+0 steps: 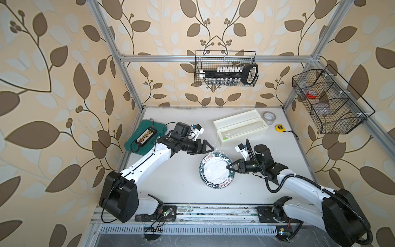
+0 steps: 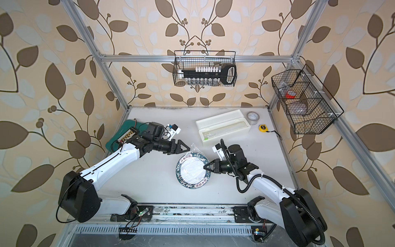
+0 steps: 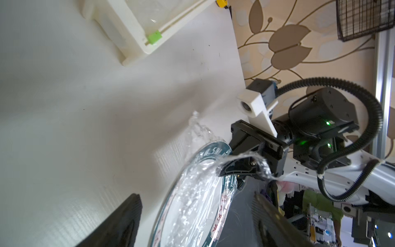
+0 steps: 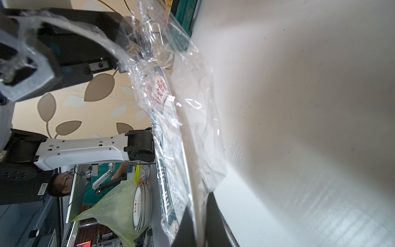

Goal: Wrap the plate with plastic wrap
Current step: Cover the plate with plastic wrap.

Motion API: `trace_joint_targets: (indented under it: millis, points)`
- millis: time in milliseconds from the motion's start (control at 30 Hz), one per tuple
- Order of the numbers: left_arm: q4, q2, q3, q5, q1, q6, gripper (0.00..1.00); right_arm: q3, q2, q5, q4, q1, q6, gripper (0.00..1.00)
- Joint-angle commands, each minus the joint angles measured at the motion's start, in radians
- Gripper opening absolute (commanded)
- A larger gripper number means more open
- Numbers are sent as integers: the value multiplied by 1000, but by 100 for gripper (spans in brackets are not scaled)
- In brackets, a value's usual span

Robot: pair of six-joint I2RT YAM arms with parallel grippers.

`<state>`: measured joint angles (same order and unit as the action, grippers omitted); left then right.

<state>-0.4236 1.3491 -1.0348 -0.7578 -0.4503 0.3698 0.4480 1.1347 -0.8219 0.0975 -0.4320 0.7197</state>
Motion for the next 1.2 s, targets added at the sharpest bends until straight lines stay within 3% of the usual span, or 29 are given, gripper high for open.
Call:
trace_joint_targets:
  millis: [0,200,433,500,600,667,800,933,1033,1167]
  points:
    - [-47,-5,-48,-5,-13,-106,83,45,6,-57,10,-7,-9,0]
    - [-81,63,-93,23,-19,-156,76,61,3,-74,-2,-10,-16,0]
    - [-27,85,-123,-15,-19,-120,66,61,-4,-75,-1,-25,-22,0]
    - [-24,108,-125,-15,-13,-116,57,60,-9,-77,0,-27,-23,0]
    - [7,126,-114,-59,32,-79,24,47,-26,-92,26,-28,-12,0]
    - [13,137,-112,-85,55,-70,11,38,-40,-103,60,-29,9,0]
    - [13,143,-106,-89,66,-71,0,23,-67,-138,139,-31,59,0]
    - [39,136,-63,-127,133,-35,0,1,-88,-146,209,-12,119,0]
    - [178,113,16,-202,148,83,0,-53,-90,-157,437,25,310,0]
    - [641,100,194,-310,89,431,0,-57,-80,-95,553,22,416,0]
